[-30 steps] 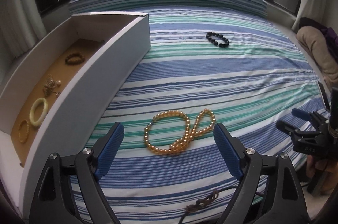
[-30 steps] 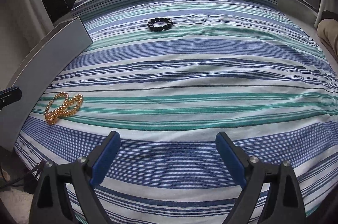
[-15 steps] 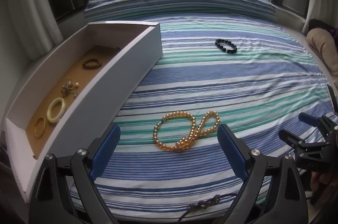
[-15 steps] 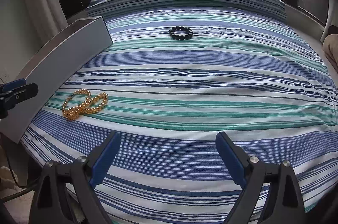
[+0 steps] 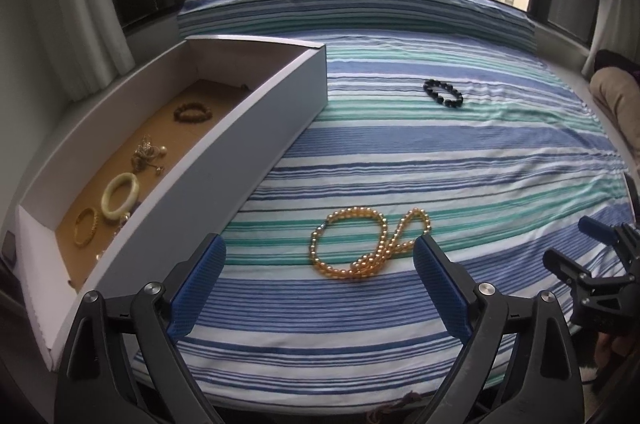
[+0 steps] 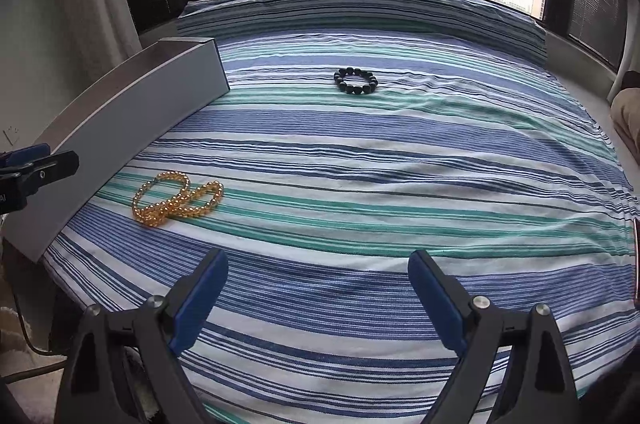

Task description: Organize jewelry

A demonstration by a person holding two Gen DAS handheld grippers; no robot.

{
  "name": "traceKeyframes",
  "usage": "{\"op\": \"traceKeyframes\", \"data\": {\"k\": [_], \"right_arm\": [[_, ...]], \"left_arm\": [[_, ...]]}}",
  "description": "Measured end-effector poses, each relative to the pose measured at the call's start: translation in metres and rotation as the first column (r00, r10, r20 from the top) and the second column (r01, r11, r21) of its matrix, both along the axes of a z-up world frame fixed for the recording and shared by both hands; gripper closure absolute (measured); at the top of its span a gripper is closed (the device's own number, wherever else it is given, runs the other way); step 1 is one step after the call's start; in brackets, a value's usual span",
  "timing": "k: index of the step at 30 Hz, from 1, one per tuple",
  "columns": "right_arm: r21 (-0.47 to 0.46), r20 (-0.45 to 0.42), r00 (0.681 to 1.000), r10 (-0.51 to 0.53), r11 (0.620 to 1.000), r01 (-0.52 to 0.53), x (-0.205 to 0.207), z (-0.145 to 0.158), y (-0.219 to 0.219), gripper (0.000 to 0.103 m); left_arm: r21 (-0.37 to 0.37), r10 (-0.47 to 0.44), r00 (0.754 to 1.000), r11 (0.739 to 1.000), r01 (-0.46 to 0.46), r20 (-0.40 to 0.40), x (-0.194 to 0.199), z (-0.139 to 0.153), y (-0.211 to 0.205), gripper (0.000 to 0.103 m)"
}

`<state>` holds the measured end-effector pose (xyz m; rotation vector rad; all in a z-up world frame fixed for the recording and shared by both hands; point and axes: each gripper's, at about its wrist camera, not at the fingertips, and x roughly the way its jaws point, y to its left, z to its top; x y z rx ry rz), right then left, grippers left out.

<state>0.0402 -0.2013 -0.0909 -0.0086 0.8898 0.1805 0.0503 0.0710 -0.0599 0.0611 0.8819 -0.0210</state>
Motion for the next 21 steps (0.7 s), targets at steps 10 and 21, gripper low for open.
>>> {"op": "traceKeyframes", "data": {"k": [10, 21], "right_arm": [[-0.014, 0.032, 0.994, 0.106, 0.994, -0.106, 0.051, 0.021, -0.016, 0.009], [-0.120, -0.099, 0.969, 0.225, 0.964, -0.236, 0.267, -0.014, 0.018, 0.032]], "left_arm": [[-0.074, 0.035, 0.998, 0.997, -0.039, -0.061, 0.003, -0.018, 0.027, 0.007], [-0.083, 0.086, 0.991, 0.992, -0.095, -0.104, 0.002, -0.035, 0.050, 0.007]]}}
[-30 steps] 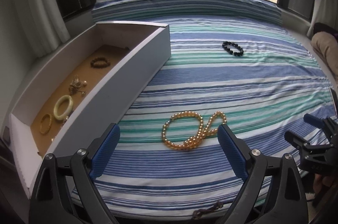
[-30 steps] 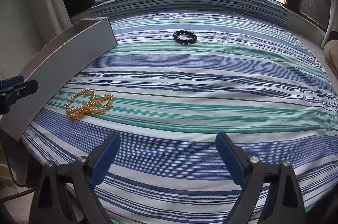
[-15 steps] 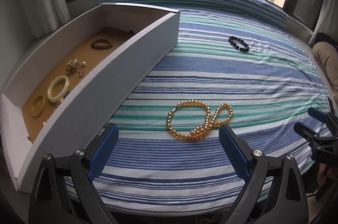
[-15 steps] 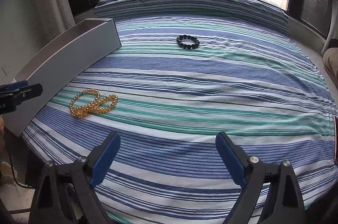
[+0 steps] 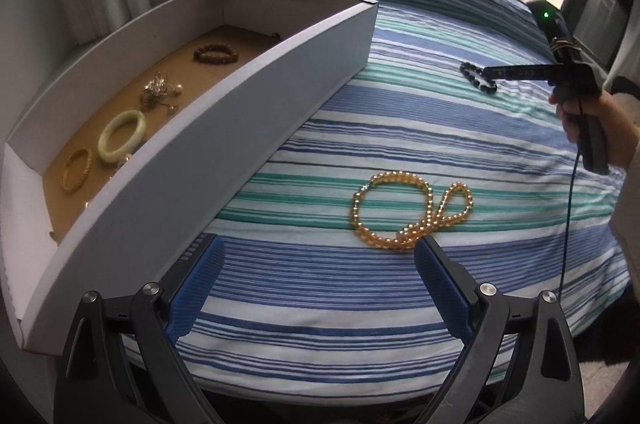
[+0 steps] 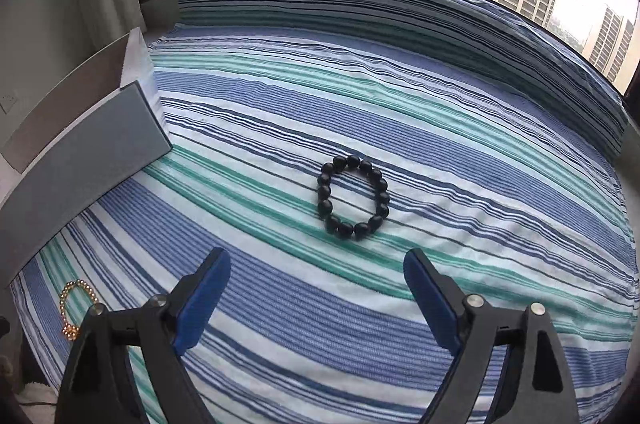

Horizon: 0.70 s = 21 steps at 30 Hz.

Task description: Organize jewelry

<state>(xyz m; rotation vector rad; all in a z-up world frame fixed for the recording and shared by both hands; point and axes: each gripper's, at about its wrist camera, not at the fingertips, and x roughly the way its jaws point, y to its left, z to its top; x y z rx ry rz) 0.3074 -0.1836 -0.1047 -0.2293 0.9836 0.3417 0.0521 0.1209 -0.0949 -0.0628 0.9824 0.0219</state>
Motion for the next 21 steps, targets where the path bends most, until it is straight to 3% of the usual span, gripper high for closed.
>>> {"op": "traceKeyframes", "data": {"k": [1, 5, 7, 9, 10, 11, 15, 21], "right_arm": [[-0.012, -0.008, 1.000, 0.008, 1.000, -0.008, 0.012, -0.007, 0.007, 0.042], [-0.063, -0.009, 1.000, 0.019, 0.998, -0.020, 0.041, -0.034, 0.028, 0.047], [-0.090, -0.029, 1.000, 0.011, 0.996, -0.014, 0.048, -0.045, 0.031, 0.068], [-0.066, -0.015, 1.000, -0.013, 0.998, 0.012, 0.048, -0.042, 0.026, 0.073], [-0.064, -0.011, 0.999, -0.030, 0.998, 0.030, 0.046, -0.039, 0.023, 0.087], [-0.070, -0.008, 0.999, -0.044, 0.997, 0.044, 0.042, -0.036, 0.019, 0.091], [-0.045, -0.026, 1.000, 0.014, 0.999, -0.015, -0.001, -0.019, 0.009, 0.091], [-0.011, -0.104, 0.989, 0.109, 0.994, -0.110, -0.113, 0.001, -0.002, 0.091]], "left_arm": [[-0.002, 0.008, 1.000, 1.000, -0.008, -0.007, 0.001, -0.002, 0.003, 0.007], [-0.005, 0.031, 0.999, 0.999, -0.031, -0.020, 0.003, -0.005, 0.011, 0.007], [-0.008, 0.034, 0.999, 0.999, -0.035, -0.021, 0.003, -0.006, 0.013, 0.007], [-0.010, 0.035, 0.999, 0.999, -0.035, -0.023, 0.004, -0.008, 0.014, 0.007], [-0.010, 0.033, 0.999, 0.999, -0.033, -0.024, 0.005, -0.008, 0.014, 0.007], [-0.010, 0.029, 0.999, 1.000, -0.029, -0.025, 0.005, -0.009, 0.013, 0.007], [-0.012, 0.010, 1.000, 1.000, -0.010, -0.020, 0.004, -0.008, 0.006, 0.007], [-0.006, -0.018, 0.999, 1.000, 0.018, -0.036, 0.004, -0.014, -0.004, 0.007]]}}
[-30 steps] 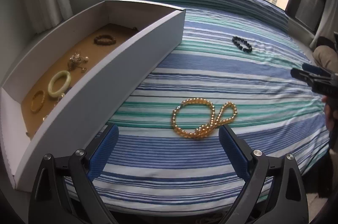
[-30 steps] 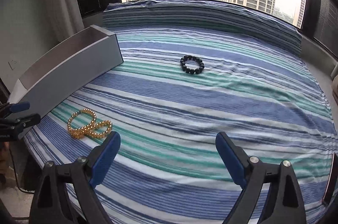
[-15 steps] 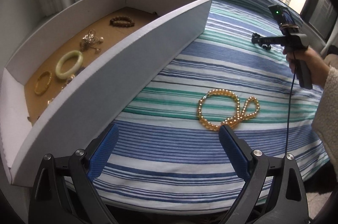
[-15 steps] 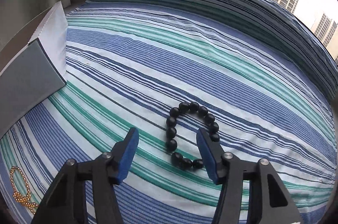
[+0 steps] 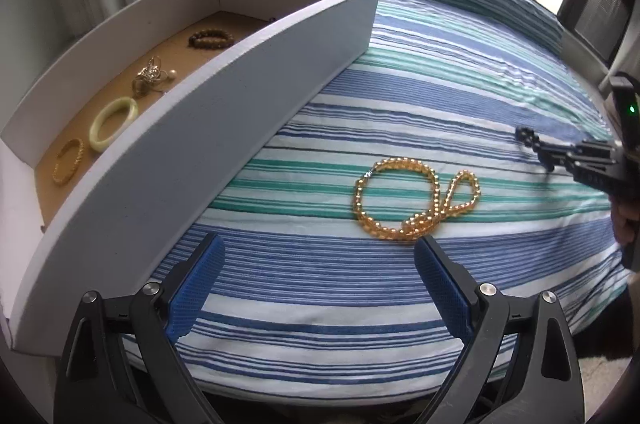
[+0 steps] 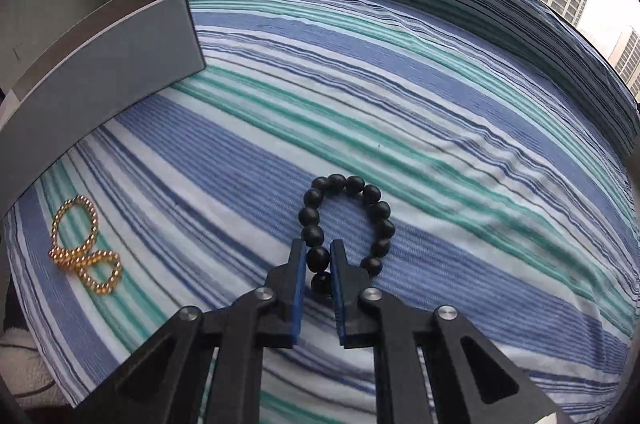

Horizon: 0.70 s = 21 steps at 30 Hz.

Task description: Organize jewelry

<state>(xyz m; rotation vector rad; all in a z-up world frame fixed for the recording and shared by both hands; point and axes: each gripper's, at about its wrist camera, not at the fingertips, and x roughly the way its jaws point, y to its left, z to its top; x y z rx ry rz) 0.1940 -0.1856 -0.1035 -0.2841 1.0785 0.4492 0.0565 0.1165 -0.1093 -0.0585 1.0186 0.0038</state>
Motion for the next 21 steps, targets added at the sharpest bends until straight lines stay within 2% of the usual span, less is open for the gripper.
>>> {"op": "traceKeyframes", "data": {"k": [3, 4, 5, 6, 7, 10, 13, 18, 21], "right_arm": [[0.013, -0.021, 0.999, -0.025, 1.000, 0.025, -0.055, 0.005, -0.007, 0.090], [0.040, -0.025, 0.998, -0.051, 0.998, 0.052, -0.071, 0.007, -0.016, 0.085], [0.077, -0.023, 0.996, -0.084, 0.993, 0.085, -0.084, 0.010, -0.025, 0.078], [0.110, -0.007, 0.993, -0.122, 0.986, 0.122, -0.097, 0.014, -0.034, 0.061], [0.129, 0.020, 0.987, -0.161, 0.979, 0.157, -0.109, 0.017, -0.044, 0.056], [0.141, 0.070, 0.963, -0.260, 0.958, 0.248, -0.130, 0.022, -0.058, 0.056], [0.167, 0.060, 0.950, -0.308, 0.941, 0.295, -0.145, 0.020, -0.065, 0.056], [0.164, 0.051, 0.961, -0.271, 0.952, 0.259, -0.150, 0.015, -0.050, 0.056], [0.188, 0.027, 0.964, -0.264, 0.949, 0.255, -0.145, 0.011, -0.043, 0.056]], "left_arm": [[0.005, -0.017, 1.000, 1.000, 0.017, -0.022, 0.001, -0.005, -0.005, 0.007], [0.004, -0.023, 0.999, 1.000, 0.023, -0.026, 0.001, -0.006, -0.007, 0.007], [0.005, -0.028, 0.999, 1.000, 0.028, -0.028, 0.001, -0.006, -0.008, 0.007], [0.006, -0.032, 0.999, 0.999, 0.032, -0.030, 0.001, -0.006, -0.009, 0.007], [0.010, -0.035, 0.999, 0.999, 0.036, -0.032, 0.000, -0.006, -0.009, 0.007], [0.021, -0.046, 0.998, 0.999, 0.047, -0.044, 0.001, -0.007, -0.010, 0.007], [0.007, -0.062, 0.997, 0.998, 0.062, -0.053, 0.002, -0.008, -0.009, 0.007], [-0.030, -0.148, 0.988, 0.989, 0.147, -0.040, 0.002, -0.005, -0.016, 0.007], [-0.036, -0.233, 0.972, 0.972, 0.232, -0.024, 0.004, -0.004, -0.029, 0.007]]}}
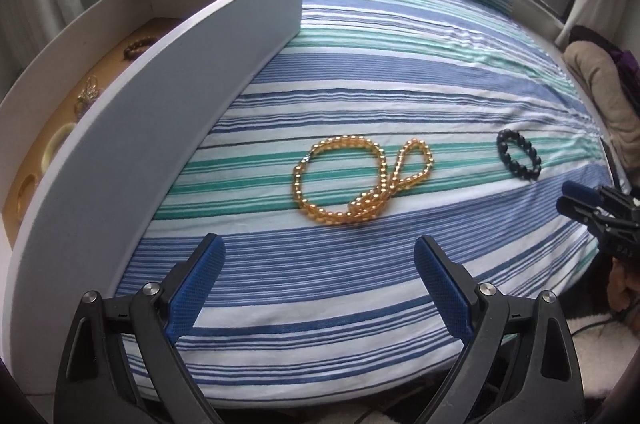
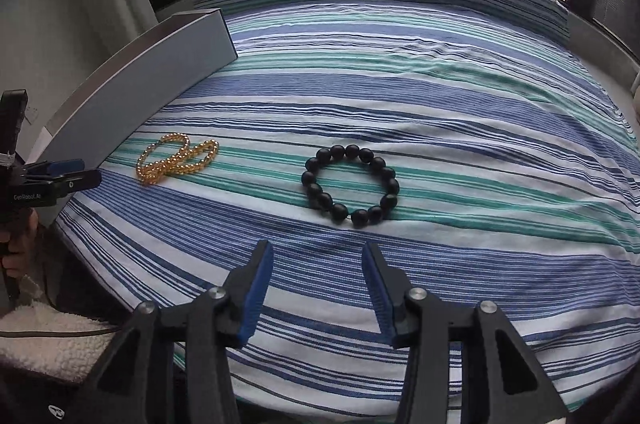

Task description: Organize jewelry

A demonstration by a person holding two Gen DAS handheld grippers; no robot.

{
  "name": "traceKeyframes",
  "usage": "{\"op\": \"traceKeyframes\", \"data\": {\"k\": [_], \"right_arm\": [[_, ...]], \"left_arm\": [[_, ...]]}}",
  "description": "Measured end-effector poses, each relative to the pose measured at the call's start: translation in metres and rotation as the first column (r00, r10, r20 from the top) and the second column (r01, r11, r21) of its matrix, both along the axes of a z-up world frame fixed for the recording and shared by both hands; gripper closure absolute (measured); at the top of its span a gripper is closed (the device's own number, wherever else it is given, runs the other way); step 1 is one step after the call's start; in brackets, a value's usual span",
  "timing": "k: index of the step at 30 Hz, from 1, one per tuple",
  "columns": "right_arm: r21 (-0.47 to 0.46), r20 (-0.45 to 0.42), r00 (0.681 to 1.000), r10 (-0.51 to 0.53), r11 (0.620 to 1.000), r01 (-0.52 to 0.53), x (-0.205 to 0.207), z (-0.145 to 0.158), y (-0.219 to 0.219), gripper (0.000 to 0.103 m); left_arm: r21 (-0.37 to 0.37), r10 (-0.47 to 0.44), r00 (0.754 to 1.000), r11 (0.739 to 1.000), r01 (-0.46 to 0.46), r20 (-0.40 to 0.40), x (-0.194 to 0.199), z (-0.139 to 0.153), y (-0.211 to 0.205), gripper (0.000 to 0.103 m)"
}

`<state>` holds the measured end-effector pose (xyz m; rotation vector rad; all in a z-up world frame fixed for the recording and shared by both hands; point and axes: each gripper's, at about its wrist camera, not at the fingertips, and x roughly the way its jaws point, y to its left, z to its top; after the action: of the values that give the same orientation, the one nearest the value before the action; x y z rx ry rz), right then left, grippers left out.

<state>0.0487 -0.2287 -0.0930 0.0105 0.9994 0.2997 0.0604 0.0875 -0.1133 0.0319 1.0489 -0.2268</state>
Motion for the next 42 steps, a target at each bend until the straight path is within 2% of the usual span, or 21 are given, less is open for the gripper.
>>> {"op": "traceKeyframes", "data": {"k": [6, 10, 12, 13, 15, 16, 17, 21, 26, 30, 32, 34, 39, 42], "right_arm": [[0.028, 0.006, 1.000, 0.011, 1.000, -0.011, -0.002, 0.002, 0.009, 0.056], [0.028, 0.018, 1.000, -0.003, 1.000, 0.003, -0.007, 0.006, 0.005, 0.056], [0.026, 0.023, 1.000, -0.018, 1.000, 0.017, -0.009, 0.008, 0.000, 0.056], [0.026, 0.025, 0.999, -0.026, 0.999, 0.025, -0.009, 0.009, -0.003, 0.056], [0.027, 0.025, 0.999, -0.041, 0.999, 0.040, -0.009, 0.009, -0.008, 0.056], [0.027, 0.024, 0.999, -0.046, 0.999, 0.046, -0.009, 0.009, -0.011, 0.056], [0.028, 0.021, 0.998, -0.051, 0.998, 0.051, -0.007, 0.008, -0.014, 0.056], [0.033, 0.017, 0.997, -0.070, 0.997, 0.069, 0.009, 0.011, -0.025, 0.056], [0.038, -0.019, 1.000, 0.011, 0.999, -0.011, 0.038, 0.005, -0.016, 0.056], [-0.001, -0.067, 0.995, 0.069, 0.998, -0.069, 0.062, -0.007, -0.003, 0.056], [0.018, -0.121, 0.984, 0.132, 0.991, -0.131, 0.068, -0.015, 0.005, 0.056], [0.000, -0.125, 0.980, 0.157, 0.987, -0.158, 0.071, -0.020, 0.013, 0.056], [-0.005, -0.139, 0.985, 0.105, 0.994, -0.107, 0.093, -0.035, 0.030, 0.056], [-0.071, -0.111, 0.993, 0.032, 0.997, -0.040, 0.100, -0.038, 0.039, 0.057]], "left_arm": [[0.008, -0.207, 0.978, 0.978, 0.207, 0.004, 0.023, -0.014, -0.042, 0.016], [0.055, -0.244, 0.969, 0.968, 0.245, -0.029, 0.044, -0.035, -0.057, 0.026], [0.081, -0.249, 0.967, 0.964, 0.253, -0.053, 0.049, -0.044, -0.061, 0.036], [0.091, -0.255, 0.966, 0.962, 0.257, -0.032, 0.048, -0.044, -0.062, 0.039], [0.080, -0.281, 0.959, 0.956, 0.282, -0.023, 0.047, -0.042, -0.065, 0.062], [0.068, -0.288, 0.957, 0.955, 0.289, -0.026, 0.047, -0.040, -0.066, 0.090], [0.054, -0.286, 0.958, 0.956, 0.288, -0.036, 0.048, -0.039, -0.065, 0.097], [-0.029, -0.224, 0.974, 0.974, 0.223, -0.037, 0.049, -0.034, -0.053, 0.098], [-0.127, -0.148, 0.989, 0.981, 0.146, -0.002, 0.040, -0.015, -0.034, 0.098], [-0.144, -0.111, 0.994, 0.983, 0.112, 0.016, 0.033, -0.004, -0.023, 0.098], [-0.145, -0.096, 0.995, 0.985, 0.098, 0.017, 0.030, -0.003, -0.016, 0.098], [-0.150, -0.081, 0.997, 0.985, 0.082, 0.012, 0.027, -0.005, -0.012, 0.098], [-0.160, -0.052, 0.999, 0.986, 0.051, -0.001, 0.026, -0.011, -0.008, 0.098], [-0.159, -0.036, 0.999, 0.987, 0.036, 0.001, 0.024, -0.009, -0.005, 0.098]]}}
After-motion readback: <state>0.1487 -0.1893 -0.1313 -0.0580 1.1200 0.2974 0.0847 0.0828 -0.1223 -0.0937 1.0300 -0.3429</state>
